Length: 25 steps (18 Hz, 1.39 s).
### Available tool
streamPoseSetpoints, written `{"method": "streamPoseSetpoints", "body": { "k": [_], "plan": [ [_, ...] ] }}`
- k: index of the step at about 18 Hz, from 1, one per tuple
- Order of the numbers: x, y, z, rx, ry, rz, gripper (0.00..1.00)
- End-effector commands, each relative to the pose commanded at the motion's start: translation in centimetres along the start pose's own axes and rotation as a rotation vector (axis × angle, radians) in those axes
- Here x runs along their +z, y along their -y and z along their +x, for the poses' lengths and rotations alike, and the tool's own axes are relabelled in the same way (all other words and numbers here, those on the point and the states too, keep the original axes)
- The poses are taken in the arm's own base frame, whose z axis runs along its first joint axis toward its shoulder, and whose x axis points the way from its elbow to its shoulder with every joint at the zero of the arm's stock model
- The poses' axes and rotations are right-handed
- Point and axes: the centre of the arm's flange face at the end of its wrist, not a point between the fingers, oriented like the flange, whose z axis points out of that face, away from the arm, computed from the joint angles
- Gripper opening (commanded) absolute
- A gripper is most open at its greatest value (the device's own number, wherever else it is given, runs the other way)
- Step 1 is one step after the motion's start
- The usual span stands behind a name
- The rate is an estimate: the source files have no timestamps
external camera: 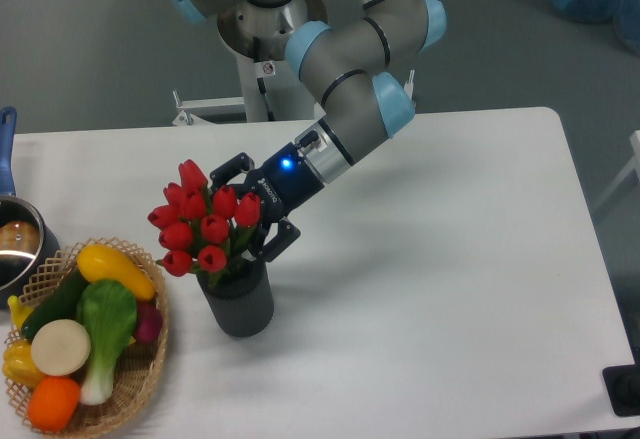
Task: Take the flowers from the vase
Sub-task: 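Lift the gripped tulips upward, drawing stems out of the vase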
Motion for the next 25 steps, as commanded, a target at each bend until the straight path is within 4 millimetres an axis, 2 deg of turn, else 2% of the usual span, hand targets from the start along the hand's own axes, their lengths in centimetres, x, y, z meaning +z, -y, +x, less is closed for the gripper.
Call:
{"method": "streamPoseSetpoints", "body": {
  "k": [1,5,8,14,22,25],
  "plan": [
    [-0.1,0.0,0.0,-0.001,0.002,0.004,0.65],
    [-0.2,0.4,-0.2,0.003,0.007,0.026,0.60],
    [-0.3,0.3,-0.3,0.003,0.008,0.026,0.47],
    [-0.6,0.3,-0.4,0.001,0.014,0.028,0.36],
    [-2.1,0.5,-0.9,-0.008,0.050,0.109,0.36],
    [-2.7,1.6,-0.7,0.005,0.062,0.148,0.36]
  ]
}}
